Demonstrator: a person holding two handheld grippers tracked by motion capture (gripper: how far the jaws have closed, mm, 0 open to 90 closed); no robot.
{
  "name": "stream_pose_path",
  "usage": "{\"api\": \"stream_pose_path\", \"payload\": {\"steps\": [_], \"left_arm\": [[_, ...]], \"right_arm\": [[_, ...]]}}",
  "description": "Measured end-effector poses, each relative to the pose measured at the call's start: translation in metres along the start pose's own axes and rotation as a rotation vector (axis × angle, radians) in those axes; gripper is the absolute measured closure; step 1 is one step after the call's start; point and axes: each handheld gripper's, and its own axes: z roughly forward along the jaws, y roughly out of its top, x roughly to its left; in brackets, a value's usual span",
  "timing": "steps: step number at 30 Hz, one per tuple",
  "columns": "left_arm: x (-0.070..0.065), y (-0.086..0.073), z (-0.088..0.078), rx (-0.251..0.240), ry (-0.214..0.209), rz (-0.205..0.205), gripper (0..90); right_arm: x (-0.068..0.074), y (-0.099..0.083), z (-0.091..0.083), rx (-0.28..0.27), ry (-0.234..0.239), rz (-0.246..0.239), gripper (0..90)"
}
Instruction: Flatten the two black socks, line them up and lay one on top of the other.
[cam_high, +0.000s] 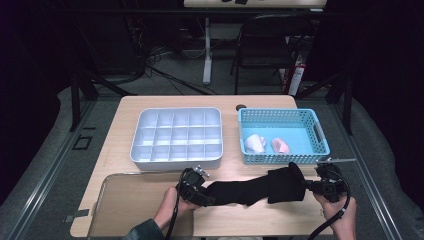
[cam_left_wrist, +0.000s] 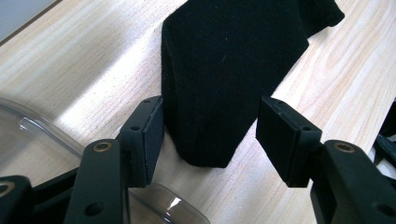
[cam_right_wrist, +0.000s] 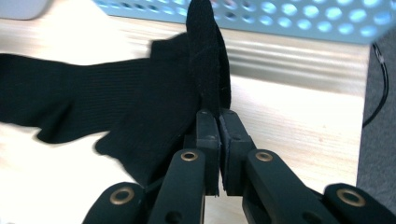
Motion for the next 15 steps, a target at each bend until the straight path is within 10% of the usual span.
{"api": "stream_pose_path", "payload": {"steps": [15], "left_arm": [[0.001,0.000,0.001,-0.003,-0.004,-0.006,41.7]], "right_arm": [[0.070,0.023,0.009,0.006,0.094,-0.196,88.2]]}}
